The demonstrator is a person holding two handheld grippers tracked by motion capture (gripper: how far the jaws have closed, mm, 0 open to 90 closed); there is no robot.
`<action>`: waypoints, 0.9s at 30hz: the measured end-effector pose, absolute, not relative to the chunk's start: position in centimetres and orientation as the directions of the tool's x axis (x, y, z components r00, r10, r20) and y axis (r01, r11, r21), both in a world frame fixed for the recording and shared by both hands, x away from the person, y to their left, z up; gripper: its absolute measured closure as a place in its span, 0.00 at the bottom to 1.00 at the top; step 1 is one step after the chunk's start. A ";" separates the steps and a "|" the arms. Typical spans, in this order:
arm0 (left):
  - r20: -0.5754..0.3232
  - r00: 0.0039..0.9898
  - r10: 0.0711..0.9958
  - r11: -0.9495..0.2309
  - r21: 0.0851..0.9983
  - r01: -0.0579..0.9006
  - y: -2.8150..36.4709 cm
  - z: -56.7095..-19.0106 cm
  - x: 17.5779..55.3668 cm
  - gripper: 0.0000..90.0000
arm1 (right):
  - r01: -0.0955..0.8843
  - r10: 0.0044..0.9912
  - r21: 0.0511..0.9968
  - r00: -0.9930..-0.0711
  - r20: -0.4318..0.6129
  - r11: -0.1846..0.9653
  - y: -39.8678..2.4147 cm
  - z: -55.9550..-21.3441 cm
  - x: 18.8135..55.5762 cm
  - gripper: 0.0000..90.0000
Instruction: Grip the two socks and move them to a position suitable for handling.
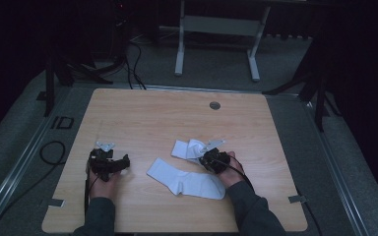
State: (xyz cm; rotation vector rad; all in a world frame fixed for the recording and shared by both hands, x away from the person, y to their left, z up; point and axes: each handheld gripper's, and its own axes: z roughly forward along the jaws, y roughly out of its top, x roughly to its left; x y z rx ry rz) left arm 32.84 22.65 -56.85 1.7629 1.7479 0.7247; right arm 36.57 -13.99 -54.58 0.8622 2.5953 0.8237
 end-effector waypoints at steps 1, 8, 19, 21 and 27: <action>-0.003 0.009 1.000 -0.005 0.710 0.704 22.6 -56.9 32.8 0.16 | 0.454 0.613 0.598 -0.786 -0.079 0.660 -13.9 -54.6 36.3 0.99; -0.003 0.010 1.000 -0.005 0.711 0.704 22.7 -56.9 32.8 0.16 | 0.463 0.609 0.602 -0.791 -0.050 0.650 -14.4 -53.7 35.5 0.75; -0.003 0.010 1.000 -0.005 0.709 0.705 22.7 -56.8 32.8 0.16 | 0.539 0.706 0.640 -0.708 -0.008 0.548 -15.8 -51.2 36.7 0.59; -0.003 0.010 1.000 -0.005 0.710 0.705 22.7 -56.9 32.8 0.16 | 0.530 0.705 0.645 -0.709 -0.019 0.551 -15.5 -50.9 37.1 0.58; -0.003 0.010 1.000 -0.005 0.710 0.704 22.7 -56.9 32.8 0.16 | 0.559 0.725 0.643 -0.688 0.006 0.524 -14.7 -51.0 38.7 0.58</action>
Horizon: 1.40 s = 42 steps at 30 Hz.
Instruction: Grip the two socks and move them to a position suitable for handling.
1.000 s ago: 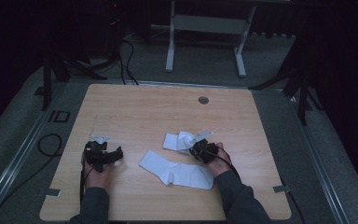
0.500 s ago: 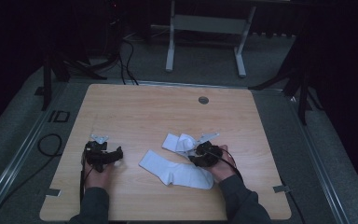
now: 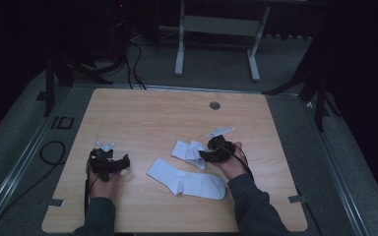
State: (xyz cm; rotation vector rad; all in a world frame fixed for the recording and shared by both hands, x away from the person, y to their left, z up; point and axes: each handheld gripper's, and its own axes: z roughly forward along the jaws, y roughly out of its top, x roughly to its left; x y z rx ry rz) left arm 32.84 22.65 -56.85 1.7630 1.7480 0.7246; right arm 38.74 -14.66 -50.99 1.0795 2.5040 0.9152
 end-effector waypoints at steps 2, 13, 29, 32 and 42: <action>-0.003 0.010 1.000 -0.005 0.710 0.705 22.7 -56.9 32.8 0.16 | 0.584 0.746 0.639 -0.666 0.025 0.500 -14.6 -51.4 39.4 0.59; -0.003 0.010 1.000 -0.005 0.710 0.705 22.7 -56.9 32.8 0.16 | 0.620 0.751 0.632 -0.654 0.089 0.465 -14.7 -52.1 40.0 0.98; -0.005 0.008 1.000 -0.003 0.711 0.703 22.6 -56.9 32.9 0.16 | 0.487 0.722 0.710 -0.691 -0.043 0.508 -16.1 -46.8 37.6 0.98; -0.005 0.008 1.000 -0.002 0.711 0.703 22.6 -56.9 32.9 0.16 | 0.490 0.729 0.705 -0.682 -0.055 0.512 -17.7 -46.2 37.2 0.98; -0.003 0.010 1.000 -0.005 0.710 0.705 22.7 -56.9 32.8 0.16 | 0.531 0.760 0.674 -0.647 -0.070 0.514 -22.3 -46.4 37.0 0.98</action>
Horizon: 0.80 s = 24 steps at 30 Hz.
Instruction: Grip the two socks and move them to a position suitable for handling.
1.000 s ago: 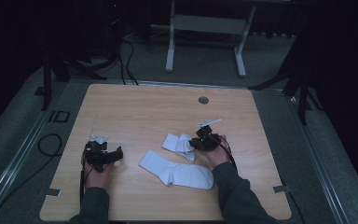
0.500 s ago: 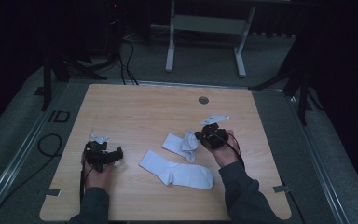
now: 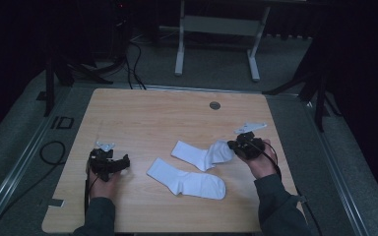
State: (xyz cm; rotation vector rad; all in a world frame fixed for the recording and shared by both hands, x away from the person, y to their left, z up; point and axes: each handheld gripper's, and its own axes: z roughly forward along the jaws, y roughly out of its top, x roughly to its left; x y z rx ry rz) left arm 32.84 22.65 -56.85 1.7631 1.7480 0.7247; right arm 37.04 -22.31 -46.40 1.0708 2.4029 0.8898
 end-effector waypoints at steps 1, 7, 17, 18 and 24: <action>-0.003 0.010 1.000 -0.004 0.710 0.704 22.7 -56.9 32.8 0.16 | 0.535 0.762 0.671 -0.644 -0.070 0.513 -22.7 -46.5 37.0 0.98; -0.003 0.010 1.000 -0.005 0.710 0.704 22.7 -56.9 32.8 0.16 | 0.556 0.781 0.653 -0.618 -0.090 0.515 -24.6 -46.8 37.1 0.97; -0.003 0.010 1.000 -0.005 0.710 0.704 22.7 -56.9 32.8 0.16 | 0.549 0.782 0.644 -0.611 -0.125 0.532 -24.9 -47.2 37.3 0.84; -0.003 0.010 1.000 -0.005 0.710 0.704 22.7 -56.9 32.8 0.16 | 0.549 0.782 0.644 -0.611 -0.125 0.532 -24.9 -47.2 37.3 0.84; -0.003 0.009 1.000 -0.005 0.709 0.705 22.6 -56.8 32.8 0.16 | 0.510 0.731 0.645 -0.674 -0.112 0.569 -21.7 -48.5 37.7 0.82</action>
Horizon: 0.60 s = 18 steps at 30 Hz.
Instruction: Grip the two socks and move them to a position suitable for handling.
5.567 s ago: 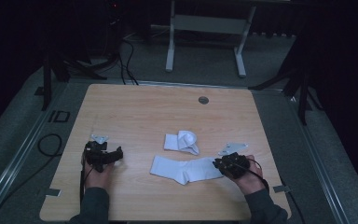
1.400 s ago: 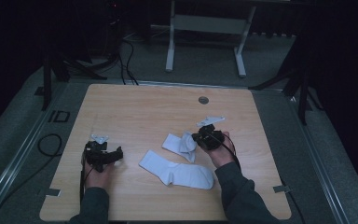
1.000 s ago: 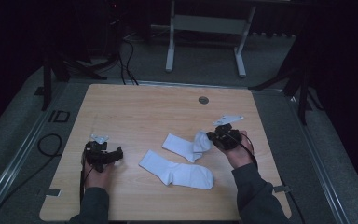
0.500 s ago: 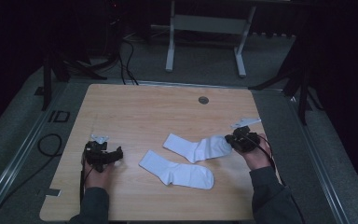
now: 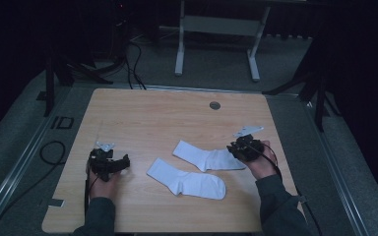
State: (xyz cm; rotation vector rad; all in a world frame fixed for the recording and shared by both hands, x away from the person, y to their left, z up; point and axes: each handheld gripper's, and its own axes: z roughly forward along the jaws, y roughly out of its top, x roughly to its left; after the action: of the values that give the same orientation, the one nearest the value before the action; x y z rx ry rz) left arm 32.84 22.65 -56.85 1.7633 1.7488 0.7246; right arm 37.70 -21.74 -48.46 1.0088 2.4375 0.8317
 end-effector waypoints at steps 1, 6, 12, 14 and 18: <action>-0.003 0.009 1.000 -0.005 0.709 0.705 22.6 -56.8 32.8 0.16 | 0.508 0.723 0.645 -0.684 -0.101 0.571 -21.2 -48.8 37.8 0.82; -0.003 0.010 1.000 -0.005 0.710 0.704 22.7 -56.9 32.8 0.16 | 0.483 0.676 0.622 -0.730 -0.102 0.616 -18.4 -50.8 38.1 0.93; -0.003 0.010 1.000 -0.005 0.710 0.704 22.7 -56.9 32.8 0.16 | 0.477 0.651 0.595 -0.752 -0.105 0.647 -16.2 -52.4 38.5 0.99; -0.003 0.010 1.000 -0.005 0.710 0.704 22.7 -56.9 32.8 0.16 | 0.479 0.650 0.594 -0.753 -0.100 0.646 -15.9 -52.9 38.6 0.99; -0.003 0.010 1.000 -0.005 0.710 0.704 22.7 -56.9 32.8 0.16 | 0.489 0.652 0.582 -0.752 -0.096 0.649 -15.7 -53.8 38.8 0.99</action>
State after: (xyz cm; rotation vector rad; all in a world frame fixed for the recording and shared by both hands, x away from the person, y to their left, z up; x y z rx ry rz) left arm 32.84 22.66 -56.85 1.7631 1.7476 0.7245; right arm 38.75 -15.66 -53.79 0.9150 2.5730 0.7807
